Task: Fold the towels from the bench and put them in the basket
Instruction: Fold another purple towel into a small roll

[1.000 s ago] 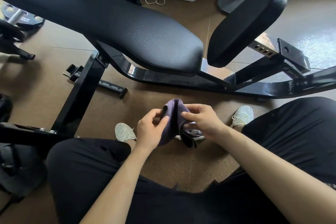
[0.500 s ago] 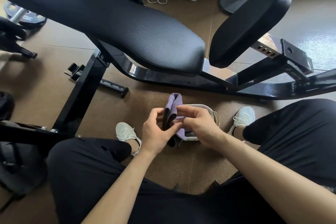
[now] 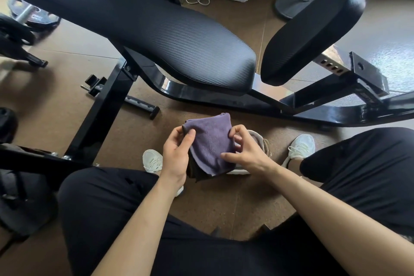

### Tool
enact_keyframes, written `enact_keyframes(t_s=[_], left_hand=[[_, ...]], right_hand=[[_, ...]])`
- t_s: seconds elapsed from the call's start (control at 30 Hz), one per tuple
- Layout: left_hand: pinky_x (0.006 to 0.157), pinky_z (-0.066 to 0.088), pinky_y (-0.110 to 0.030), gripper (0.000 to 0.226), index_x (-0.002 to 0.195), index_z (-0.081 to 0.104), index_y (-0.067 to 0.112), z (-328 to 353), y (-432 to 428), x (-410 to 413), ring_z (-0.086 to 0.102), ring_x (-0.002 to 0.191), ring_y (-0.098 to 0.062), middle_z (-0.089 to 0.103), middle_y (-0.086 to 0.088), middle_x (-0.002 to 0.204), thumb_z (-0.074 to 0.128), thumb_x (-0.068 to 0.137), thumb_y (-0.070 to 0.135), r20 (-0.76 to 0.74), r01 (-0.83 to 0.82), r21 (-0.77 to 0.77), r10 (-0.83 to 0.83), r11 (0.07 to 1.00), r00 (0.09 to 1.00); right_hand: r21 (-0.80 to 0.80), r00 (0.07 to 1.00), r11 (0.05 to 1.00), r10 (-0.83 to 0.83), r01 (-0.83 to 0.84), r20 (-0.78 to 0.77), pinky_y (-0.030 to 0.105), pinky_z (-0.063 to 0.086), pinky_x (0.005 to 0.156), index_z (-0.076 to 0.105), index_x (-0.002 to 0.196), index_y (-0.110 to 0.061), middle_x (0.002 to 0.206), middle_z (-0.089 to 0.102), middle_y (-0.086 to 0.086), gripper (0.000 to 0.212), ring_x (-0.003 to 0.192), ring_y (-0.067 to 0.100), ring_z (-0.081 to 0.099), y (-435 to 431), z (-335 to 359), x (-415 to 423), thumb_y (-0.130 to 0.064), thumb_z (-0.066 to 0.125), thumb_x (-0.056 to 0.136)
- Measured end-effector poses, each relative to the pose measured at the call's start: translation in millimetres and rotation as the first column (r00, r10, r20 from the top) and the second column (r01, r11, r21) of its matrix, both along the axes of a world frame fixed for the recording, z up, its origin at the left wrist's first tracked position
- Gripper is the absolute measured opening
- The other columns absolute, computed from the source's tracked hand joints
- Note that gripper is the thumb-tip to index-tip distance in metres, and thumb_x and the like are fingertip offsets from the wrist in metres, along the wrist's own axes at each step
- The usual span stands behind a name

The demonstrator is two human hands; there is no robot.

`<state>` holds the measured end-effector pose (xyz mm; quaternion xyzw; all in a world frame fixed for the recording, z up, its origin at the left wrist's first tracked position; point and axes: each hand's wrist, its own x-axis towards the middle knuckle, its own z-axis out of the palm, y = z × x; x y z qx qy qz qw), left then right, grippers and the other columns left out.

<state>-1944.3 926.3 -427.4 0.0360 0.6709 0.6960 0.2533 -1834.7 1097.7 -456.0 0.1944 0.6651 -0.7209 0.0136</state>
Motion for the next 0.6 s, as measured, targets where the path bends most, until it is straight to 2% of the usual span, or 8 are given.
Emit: enact_keyframes(t_s=[0.07, 0.13, 0.2, 0.27, 0.33, 0.37, 0.43, 0.6], left_hand=[[0.097, 0.054, -0.034, 0.022, 0.12, 0.064, 0.015, 3, -2, -3, 0.067, 0.114, -0.019, 0.07, -0.006, 0.12, 0.059, 0.101, 0.025, 0.062, -0.035, 0.004, 0.035, 0.999, 0.997], [0.096, 0.055, -0.035, 0.021, 0.117, 0.065, 0.019, 3, -5, -7, 0.067, 0.113, -0.02, 0.07, -0.006, 0.12, 0.058, 0.101, 0.03, 0.065, -0.076, -0.042, 0.079, 0.996, 0.995], [0.091, 0.054, -0.032, 0.019, 0.114, 0.065, 0.022, 1, -7, -11, 0.066, 0.113, -0.02, 0.069, -0.004, 0.118, 0.058, 0.101, 0.033, 0.05, -0.124, -0.091, 0.129, 0.988, 0.99], [0.088, 0.053, -0.03, 0.019, 0.114, 0.064, 0.021, -2, -9, -16, 0.065, 0.111, -0.019, 0.069, -0.002, 0.115, 0.058, 0.102, 0.034, 0.027, -0.149, -0.139, 0.154, 0.979, 0.988], [0.091, 0.054, -0.032, 0.024, 0.117, 0.064, 0.017, -4, -10, -20, 0.066, 0.111, -0.019, 0.069, -0.002, 0.115, 0.059, 0.102, 0.034, -0.014, -0.153, -0.195, 0.153, 0.969, 0.988], [0.093, 0.055, -0.033, 0.027, 0.12, 0.064, 0.015, -5, -11, -22, 0.066, 0.111, -0.018, 0.069, -0.002, 0.116, 0.06, 0.101, 0.034, -0.043, -0.152, -0.223, 0.146, 0.963, 0.988], [0.091, 0.055, -0.031, 0.03, 0.121, 0.064, 0.012, -6, -12, -24, 0.066, 0.11, -0.016, 0.069, -0.002, 0.116, 0.062, 0.1, 0.033, -0.106, -0.155, -0.258, 0.132, 0.954, 0.986], [0.084, 0.053, -0.023, 0.027, 0.119, 0.063, 0.012, -6, -12, -25, 0.066, 0.107, -0.013, 0.069, 0.0, 0.113, 0.065, 0.098, 0.029, -0.176, -0.137, -0.249, 0.094, 0.959, 0.98]], right_hand=[[-0.005, 1.0, 1.0, 0.004, -0.004, -0.014, 0.041, 0.048, 0.069, 0.044, 0.098, -0.02, 0.103, 0.058, -0.002, 0.043, 0.096, 0.02, 0.057, -1, 0, -1, -0.012, 0.078, 0.075], [0.035, 0.999, 0.999, 0.004, -0.003, -0.05, 0.047, 0.047, 0.071, 0.048, 0.095, -0.019, 0.1, 0.057, -0.002, 0.037, 0.095, 0.018, 0.054, -2, 4, -1, -0.015, 0.078, 0.075], [0.054, 0.996, 0.998, 0.025, -0.02, -0.089, 0.051, 0.05, 0.077, 0.054, 0.104, -0.016, 0.107, 0.057, -0.001, 0.034, 0.098, 0.015, 0.057, -2, 10, 0, -0.011, 0.076, 0.079], [0.069, 0.991, 0.994, 0.097, -0.091, -0.096, 0.042, 0.051, 0.094, 0.059, 0.125, -0.021, 0.128, 0.059, -0.01, 0.049, 0.117, 0.009, 0.06, 0, 17, 0, -0.007, 0.076, 0.082], [0.147, 0.978, 0.971, 0.197, -0.186, -0.068, 0.04, 0.038, 0.116, 0.049, 0.146, -0.033, 0.149, 0.051, -0.013, 0.074, 0.142, 0.008, 0.044, 2, 21, 0, -0.01, 0.078, 0.082], [0.188, 0.971, 0.957, 0.234, -0.221, -0.051, 0.041, 0.031, 0.122, 0.044, 0.15, -0.035, 0.153, 0.047, -0.013, 0.081, 0.146, 0.007, 0.037, 2, 22, -1, -0.012, 0.08, 0.081], [0.222, 0.966, 0.943, 0.259, -0.248, -0.02, 0.042, 0.025, 0.125, 0.041, 0.153, -0.03, 0.156, 0.045, -0.012, 0.086, 0.147, 0.004, 0.034, 5, 22, -2, -0.013, 0.082, 0.08], [0.159, 0.964, 0.951, 0.264, -0.267, 0.039, 0.039, 0.032, 0.122, 0.046, 0.151, -0.024, 0.15, 0.05, -0.012, 0.083, 0.141, 0.002, 0.042, 9, 26, -1, -0.003, 0.083, 0.08]])
